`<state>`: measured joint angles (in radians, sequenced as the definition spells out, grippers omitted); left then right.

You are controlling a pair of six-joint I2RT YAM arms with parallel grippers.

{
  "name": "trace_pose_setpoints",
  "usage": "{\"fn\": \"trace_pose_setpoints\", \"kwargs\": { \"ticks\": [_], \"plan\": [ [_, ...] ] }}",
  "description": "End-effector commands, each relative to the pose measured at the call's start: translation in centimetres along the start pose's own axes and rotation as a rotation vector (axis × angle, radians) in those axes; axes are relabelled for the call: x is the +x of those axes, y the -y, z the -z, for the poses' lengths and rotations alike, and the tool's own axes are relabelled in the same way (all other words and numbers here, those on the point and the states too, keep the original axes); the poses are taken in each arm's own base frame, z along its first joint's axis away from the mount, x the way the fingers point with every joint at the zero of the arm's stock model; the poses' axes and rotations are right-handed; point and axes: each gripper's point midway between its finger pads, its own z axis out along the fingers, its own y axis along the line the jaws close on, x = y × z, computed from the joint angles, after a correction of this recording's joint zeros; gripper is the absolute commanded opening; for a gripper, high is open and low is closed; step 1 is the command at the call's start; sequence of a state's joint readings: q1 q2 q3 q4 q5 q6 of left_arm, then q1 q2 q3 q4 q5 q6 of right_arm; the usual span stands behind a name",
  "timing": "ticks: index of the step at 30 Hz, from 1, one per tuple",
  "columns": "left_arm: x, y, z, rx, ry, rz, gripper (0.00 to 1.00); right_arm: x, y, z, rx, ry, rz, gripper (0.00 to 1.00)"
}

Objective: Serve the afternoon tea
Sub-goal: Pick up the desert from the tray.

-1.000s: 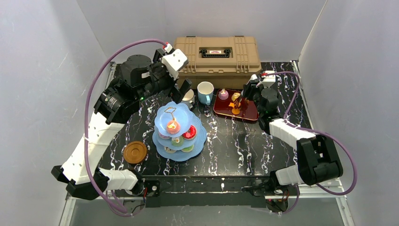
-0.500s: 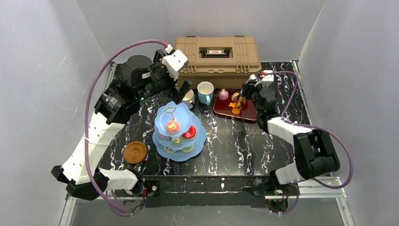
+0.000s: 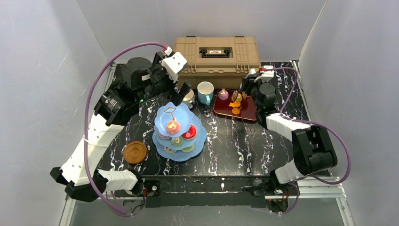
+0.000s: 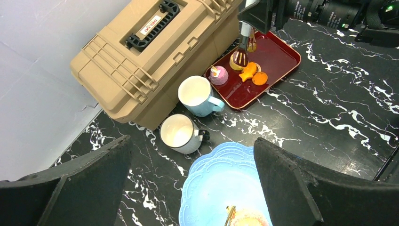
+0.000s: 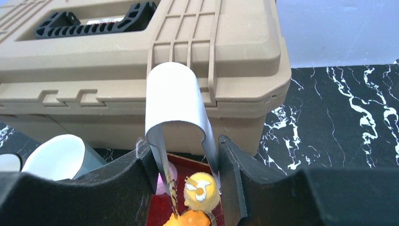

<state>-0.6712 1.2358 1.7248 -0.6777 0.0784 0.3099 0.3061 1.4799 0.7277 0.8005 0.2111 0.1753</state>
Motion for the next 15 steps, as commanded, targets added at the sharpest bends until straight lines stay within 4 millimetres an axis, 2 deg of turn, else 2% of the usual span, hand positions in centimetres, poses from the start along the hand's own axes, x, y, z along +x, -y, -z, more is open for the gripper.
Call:
{"fn": "trace_pose_setpoints", "kwargs": {
  "ticks": [1,15],
  "plan": [
    [-0.9,-0.4,1.2,-0.019,0.042,0.003,0.98,-4.7,-0.6,-1.6,-0.001,0.16,-0.013,0.53],
    [-1.1,-0.6,1.2,-0.024,0.046,-0.006,0.98,-1.3,-0.3,-3.0,-0.002,0.106,0.007,0.53]
  ]
}}
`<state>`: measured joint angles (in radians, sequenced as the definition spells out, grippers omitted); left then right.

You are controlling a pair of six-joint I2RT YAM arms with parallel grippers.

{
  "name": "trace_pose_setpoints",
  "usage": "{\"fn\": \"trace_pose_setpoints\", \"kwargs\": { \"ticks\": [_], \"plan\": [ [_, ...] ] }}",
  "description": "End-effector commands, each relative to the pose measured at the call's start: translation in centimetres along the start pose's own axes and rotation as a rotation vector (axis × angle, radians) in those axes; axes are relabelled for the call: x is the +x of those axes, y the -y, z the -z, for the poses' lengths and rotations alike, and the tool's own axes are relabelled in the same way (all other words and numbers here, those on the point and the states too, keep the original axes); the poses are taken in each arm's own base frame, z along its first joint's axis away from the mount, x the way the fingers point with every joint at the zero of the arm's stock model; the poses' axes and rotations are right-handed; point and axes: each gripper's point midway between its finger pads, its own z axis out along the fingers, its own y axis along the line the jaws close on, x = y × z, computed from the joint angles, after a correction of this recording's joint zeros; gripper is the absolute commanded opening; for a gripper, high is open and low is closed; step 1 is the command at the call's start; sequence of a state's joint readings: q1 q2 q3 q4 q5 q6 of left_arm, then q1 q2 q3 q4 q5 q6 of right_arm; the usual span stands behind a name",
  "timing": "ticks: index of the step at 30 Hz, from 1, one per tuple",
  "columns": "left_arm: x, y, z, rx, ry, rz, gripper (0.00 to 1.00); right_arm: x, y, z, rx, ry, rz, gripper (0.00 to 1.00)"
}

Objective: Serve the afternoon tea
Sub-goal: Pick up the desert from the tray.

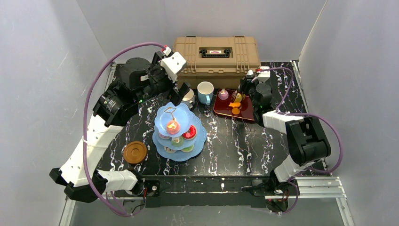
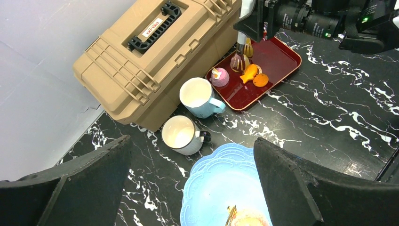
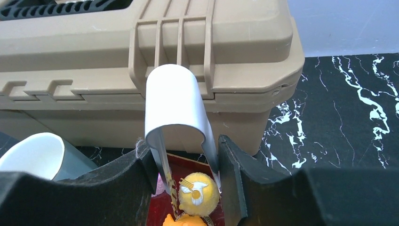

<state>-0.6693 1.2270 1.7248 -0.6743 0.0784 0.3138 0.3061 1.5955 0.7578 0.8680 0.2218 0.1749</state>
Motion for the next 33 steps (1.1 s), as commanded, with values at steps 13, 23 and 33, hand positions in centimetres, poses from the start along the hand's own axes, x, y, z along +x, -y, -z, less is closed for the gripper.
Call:
{"fn": "trace_pose_setpoints", "kwargs": {
  "ticks": [13,23,33],
  "plan": [
    [-0.7,-0.6,1.1,-0.023,0.028,-0.008,0.98,-3.8,-1.2,-1.0,-0.042,0.128,0.056,0.02],
    [-0.8,-0.8,1.3,-0.032,0.032,-0.011,0.93,-7.4,-2.0,0.4,-0.064,0.192,0.059,0.01],
    [-1.3,-1.2,1.6,-0.051,0.051,-0.004,0.89,-10.6,-3.2,3.4,-0.121,0.232,0.007,0.01]
  ]
}}
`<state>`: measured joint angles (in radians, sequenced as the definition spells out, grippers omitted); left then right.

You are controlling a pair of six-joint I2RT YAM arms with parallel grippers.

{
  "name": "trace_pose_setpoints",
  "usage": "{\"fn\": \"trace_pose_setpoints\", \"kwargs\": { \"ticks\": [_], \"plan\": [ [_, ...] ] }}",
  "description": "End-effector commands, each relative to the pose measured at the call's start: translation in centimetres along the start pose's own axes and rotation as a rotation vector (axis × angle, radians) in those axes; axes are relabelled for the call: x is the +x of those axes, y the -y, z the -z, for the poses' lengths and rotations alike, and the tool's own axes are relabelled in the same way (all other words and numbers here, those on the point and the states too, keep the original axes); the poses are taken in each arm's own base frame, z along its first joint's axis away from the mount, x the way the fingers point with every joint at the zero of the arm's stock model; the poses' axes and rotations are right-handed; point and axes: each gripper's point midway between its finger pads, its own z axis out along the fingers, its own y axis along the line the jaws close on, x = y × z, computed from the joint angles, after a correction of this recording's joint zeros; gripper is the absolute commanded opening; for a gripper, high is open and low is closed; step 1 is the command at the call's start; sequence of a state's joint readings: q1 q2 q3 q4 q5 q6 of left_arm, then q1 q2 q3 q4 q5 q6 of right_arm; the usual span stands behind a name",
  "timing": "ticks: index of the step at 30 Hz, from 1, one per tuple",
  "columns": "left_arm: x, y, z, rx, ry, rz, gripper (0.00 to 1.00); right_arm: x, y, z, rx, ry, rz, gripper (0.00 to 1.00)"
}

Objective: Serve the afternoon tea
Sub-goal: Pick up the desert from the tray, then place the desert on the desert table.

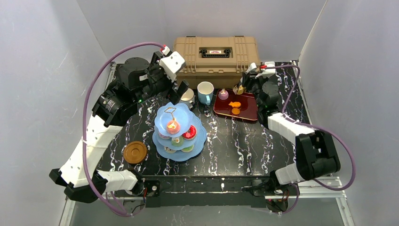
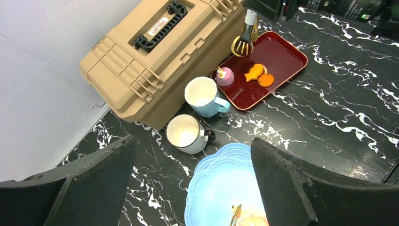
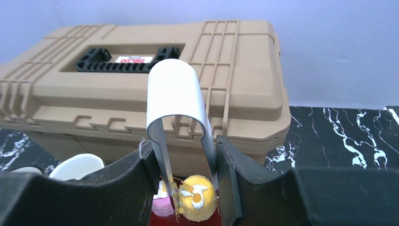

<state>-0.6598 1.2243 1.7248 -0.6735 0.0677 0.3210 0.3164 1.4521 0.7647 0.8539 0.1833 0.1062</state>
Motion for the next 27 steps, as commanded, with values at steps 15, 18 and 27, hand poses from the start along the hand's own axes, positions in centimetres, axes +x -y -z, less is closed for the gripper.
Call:
{"fn": "trace_pose_setpoints", "kwargs": {
  "ticks": [15,18,27],
  "plan": [
    [-0.7,-0.3,1.1,-0.011,0.035,0.026,0.85,-9.2,-11.9,10.0,-0.356,0.086,-0.17,0.01],
    [-0.8,-0.2,1.2,-0.009,0.035,0.028,0.84,-9.4,-14.2,11.0,-0.426,0.077,-0.2,0.01],
    [-1.1,-0.3,1.1,-0.005,0.036,0.029,0.83,-9.7,-20.1,12.3,-0.597,0.083,-0.229,0.01]
  ]
}}
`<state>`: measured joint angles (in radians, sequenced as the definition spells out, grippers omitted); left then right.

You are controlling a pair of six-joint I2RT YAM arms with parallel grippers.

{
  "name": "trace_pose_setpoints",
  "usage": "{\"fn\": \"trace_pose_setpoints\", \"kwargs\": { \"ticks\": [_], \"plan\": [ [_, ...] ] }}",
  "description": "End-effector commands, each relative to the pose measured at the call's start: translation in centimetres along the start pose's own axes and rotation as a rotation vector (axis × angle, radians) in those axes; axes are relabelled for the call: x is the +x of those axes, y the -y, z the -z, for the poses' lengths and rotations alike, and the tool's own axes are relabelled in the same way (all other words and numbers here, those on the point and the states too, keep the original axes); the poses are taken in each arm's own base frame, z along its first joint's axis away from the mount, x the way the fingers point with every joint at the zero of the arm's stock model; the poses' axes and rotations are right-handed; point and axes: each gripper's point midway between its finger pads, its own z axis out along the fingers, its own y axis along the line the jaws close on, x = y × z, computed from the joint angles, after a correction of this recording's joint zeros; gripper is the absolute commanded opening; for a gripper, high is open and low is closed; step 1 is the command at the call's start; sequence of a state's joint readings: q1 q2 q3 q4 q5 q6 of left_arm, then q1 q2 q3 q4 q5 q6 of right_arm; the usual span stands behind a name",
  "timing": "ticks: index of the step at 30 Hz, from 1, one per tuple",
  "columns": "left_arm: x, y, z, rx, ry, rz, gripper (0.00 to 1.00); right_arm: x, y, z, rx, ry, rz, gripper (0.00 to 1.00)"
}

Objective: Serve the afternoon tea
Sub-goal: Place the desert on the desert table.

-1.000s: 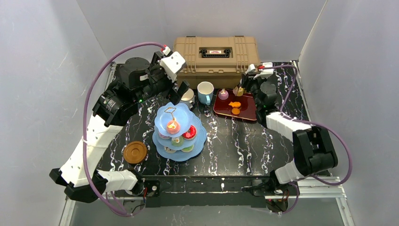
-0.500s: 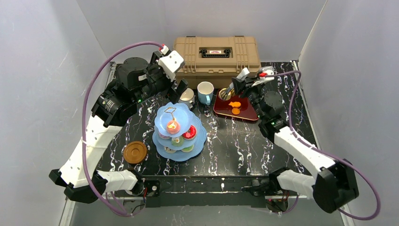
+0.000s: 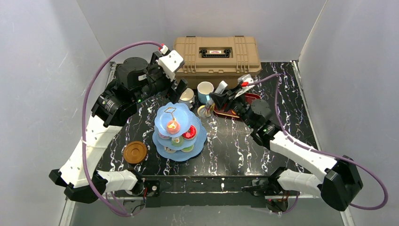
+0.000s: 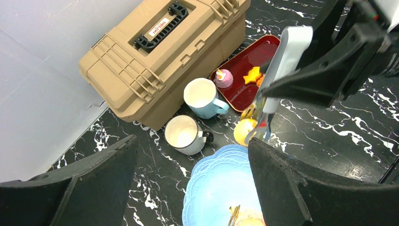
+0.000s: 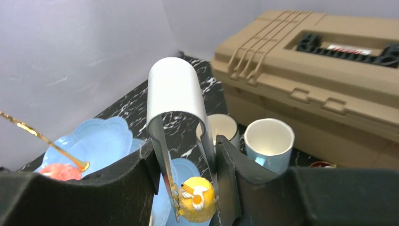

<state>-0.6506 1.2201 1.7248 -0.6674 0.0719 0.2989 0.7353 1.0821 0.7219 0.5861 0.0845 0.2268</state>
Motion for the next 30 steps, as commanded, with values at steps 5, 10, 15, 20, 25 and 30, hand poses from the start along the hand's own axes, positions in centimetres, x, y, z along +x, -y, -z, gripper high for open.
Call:
{"fn": "trace_pose_setpoints", "kwargs": {
  "ticks": [5,10,15,20,25,30],
  "plan": [
    [-0.7,-0.1,0.9,0.003,0.023,0.001,0.83,-3.0,-4.4,-1.6,-0.154,0.119,-0.037,0.01],
    [-0.7,0.0,0.8,0.006,0.023,0.001,0.83,-3.3,-4.9,-2.2,-0.17,0.139,-0.039,0.01],
    [-0.6,-0.1,0.8,0.004,0.022,0.002,0.83,-3.5,-5.5,-2.6,-0.184,0.143,-0.043,0.01],
    [-0.5,0.0,0.8,0.007,0.019,0.001,0.82,-4.1,-4.0,-1.8,-0.103,0.157,-0.008,0.01],
    [-0.5,0.1,0.8,0.014,0.019,0.0,0.82,-4.7,-2.3,-0.3,-0.019,0.148,0.047,0.01],
    [-0.7,0.0,0.8,0.016,0.022,0.0,0.81,-3.7,-0.8,1.3,0.041,0.113,0.064,0.01]
  ]
}}
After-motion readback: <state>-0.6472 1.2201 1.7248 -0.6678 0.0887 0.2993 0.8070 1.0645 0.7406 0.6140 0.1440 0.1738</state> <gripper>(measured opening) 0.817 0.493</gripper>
